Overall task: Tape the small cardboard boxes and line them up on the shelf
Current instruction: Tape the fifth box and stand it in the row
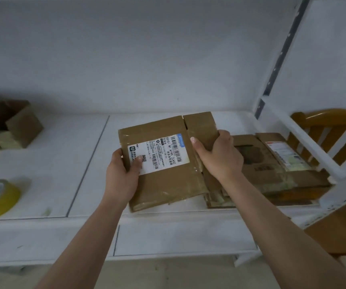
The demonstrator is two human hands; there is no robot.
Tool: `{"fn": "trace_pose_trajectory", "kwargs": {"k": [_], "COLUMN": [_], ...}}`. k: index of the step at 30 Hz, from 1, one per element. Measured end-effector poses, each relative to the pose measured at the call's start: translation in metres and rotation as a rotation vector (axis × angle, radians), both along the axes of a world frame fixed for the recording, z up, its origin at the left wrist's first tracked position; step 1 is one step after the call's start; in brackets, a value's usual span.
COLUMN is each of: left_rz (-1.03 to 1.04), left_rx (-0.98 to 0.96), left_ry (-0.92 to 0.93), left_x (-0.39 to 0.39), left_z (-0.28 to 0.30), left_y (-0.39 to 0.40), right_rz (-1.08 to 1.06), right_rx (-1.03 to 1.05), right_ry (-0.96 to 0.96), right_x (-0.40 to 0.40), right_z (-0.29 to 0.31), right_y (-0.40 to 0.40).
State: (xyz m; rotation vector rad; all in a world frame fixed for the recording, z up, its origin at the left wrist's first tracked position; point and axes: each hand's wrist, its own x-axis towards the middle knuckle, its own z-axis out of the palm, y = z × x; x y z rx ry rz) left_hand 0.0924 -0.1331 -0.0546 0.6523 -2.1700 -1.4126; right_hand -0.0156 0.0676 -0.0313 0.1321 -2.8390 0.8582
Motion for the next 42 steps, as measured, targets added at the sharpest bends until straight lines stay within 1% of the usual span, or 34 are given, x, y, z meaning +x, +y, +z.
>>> {"fn": "trace_pose_trajectory", "kwargs": {"k": [4,8,14,18,21,25,27,29,32,37,42], "left_rz": [0.071,0.125,0.185,0.209,0.215,0.241,0.266,0.289,0.296,0.236,0.107], "left_rx": [0.028,0.031,0.018,0.068,0.058,0.006,-0.006,-0.005,0.045,0.101,0.100], "left_ry": [-0.013,-0.031,0.034,0.028,-0.009,-0.098,-0.128,-0.114,-0.114,-0.088,-0.017], "left_x": [0.066,0.126,0.167,0.171,0.160,0.142,0.142,0.148,0.154,0.149,0.147], "left_z": [-0.001,0.004,0.005,0.001,0.000,0.007,0.011,0.016,0.022,0.024,0.022], "left_y": [-0.093,-0.173,-0.252,-0.290,-0.323,-0.370,-0.395,-0.424,-0.460,-0.507,-0.559], "right_rz": [0.104,0.195,0.257,0.272,0.263,0.290,0.306,0.337,0.344,0.340,0.256], "right_rx": [-0.023,-0.004,0.059,0.070,0.064,-0.050,-0.069,-0.097,-0.123,-0.248,-0.393], "right_ry": [0.037,-0.010,0.013,0.038,0.012,-0.040,-0.064,-0.061,-0.048,-0.039,-0.017], "right_x": [0.052,0.098,0.125,0.125,0.115,0.105,0.104,0.105,0.108,0.118,0.139], "right_z": [-0.008,-0.017,-0.013,-0.012,-0.016,-0.020,-0.018,-0.016,-0.013,-0.018,-0.025], "right_y": [-0.097,-0.181,-0.265,-0.311,-0.346,-0.405,-0.436,-0.466,-0.502,-0.538,-0.579]}}
